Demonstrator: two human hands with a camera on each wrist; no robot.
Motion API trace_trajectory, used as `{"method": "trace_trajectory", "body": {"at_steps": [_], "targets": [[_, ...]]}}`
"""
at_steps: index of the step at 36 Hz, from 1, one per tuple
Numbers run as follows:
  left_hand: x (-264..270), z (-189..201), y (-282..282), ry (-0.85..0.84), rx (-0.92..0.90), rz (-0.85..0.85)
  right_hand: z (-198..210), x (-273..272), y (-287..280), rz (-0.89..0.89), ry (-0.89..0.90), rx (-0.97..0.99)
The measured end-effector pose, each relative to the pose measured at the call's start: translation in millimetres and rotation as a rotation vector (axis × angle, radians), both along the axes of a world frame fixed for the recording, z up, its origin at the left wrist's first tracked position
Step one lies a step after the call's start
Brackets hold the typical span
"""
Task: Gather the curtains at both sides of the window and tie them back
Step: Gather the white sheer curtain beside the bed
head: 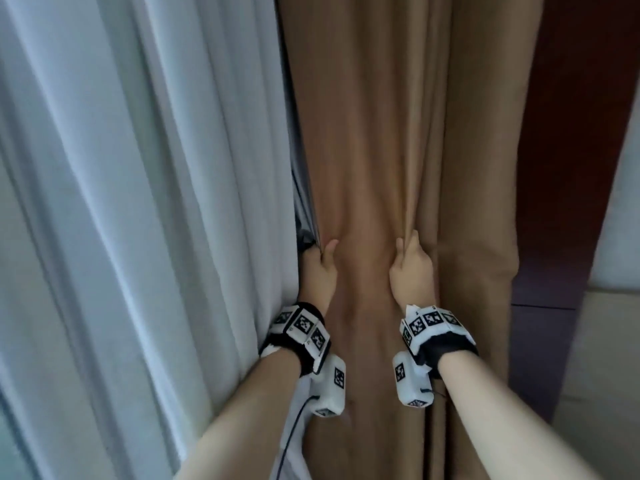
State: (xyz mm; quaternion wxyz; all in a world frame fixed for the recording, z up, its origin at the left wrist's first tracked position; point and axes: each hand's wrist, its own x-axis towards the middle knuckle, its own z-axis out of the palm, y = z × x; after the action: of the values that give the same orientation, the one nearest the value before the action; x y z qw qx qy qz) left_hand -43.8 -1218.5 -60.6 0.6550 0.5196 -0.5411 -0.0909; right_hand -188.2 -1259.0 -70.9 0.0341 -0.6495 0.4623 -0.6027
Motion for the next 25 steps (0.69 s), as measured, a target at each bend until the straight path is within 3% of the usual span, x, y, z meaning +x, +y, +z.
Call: {"method": "trace_trajectory", "body": {"at_steps": [4, 12, 15, 17, 19, 21, 25], "targets": [[-15, -8, 70, -0.003, 0.037, -0.084, -7, -6, 58, -0.1, 0.022, 0.031], [-36, -27, 213, -0.169, 0.089, -0.086, -14, -21, 200, -0.305, 0.052, 0.23], [-46, -38, 257, -0.21, -0.034, -0.171, -9, -16, 273, -0.424, 0.013, 0.063], [-52, -47, 281, -0.262, -0.082, -0.204, -2, -9, 325, -0.382, 0.052, -0.141], [-57, -55, 307, -0.312, -0.046, -0.25, 5, 1, 369, -0.23, 0.134, -0.208], [-59, -62, 332, -0.391, -0.001, -0.252, 7, 8, 399, -0.098, 0.19, -0.156], [-56, -78, 364, -0.52, 0.028, -0.159, 5, 11, 427, -0.065, 0.295, -0.056]]}}
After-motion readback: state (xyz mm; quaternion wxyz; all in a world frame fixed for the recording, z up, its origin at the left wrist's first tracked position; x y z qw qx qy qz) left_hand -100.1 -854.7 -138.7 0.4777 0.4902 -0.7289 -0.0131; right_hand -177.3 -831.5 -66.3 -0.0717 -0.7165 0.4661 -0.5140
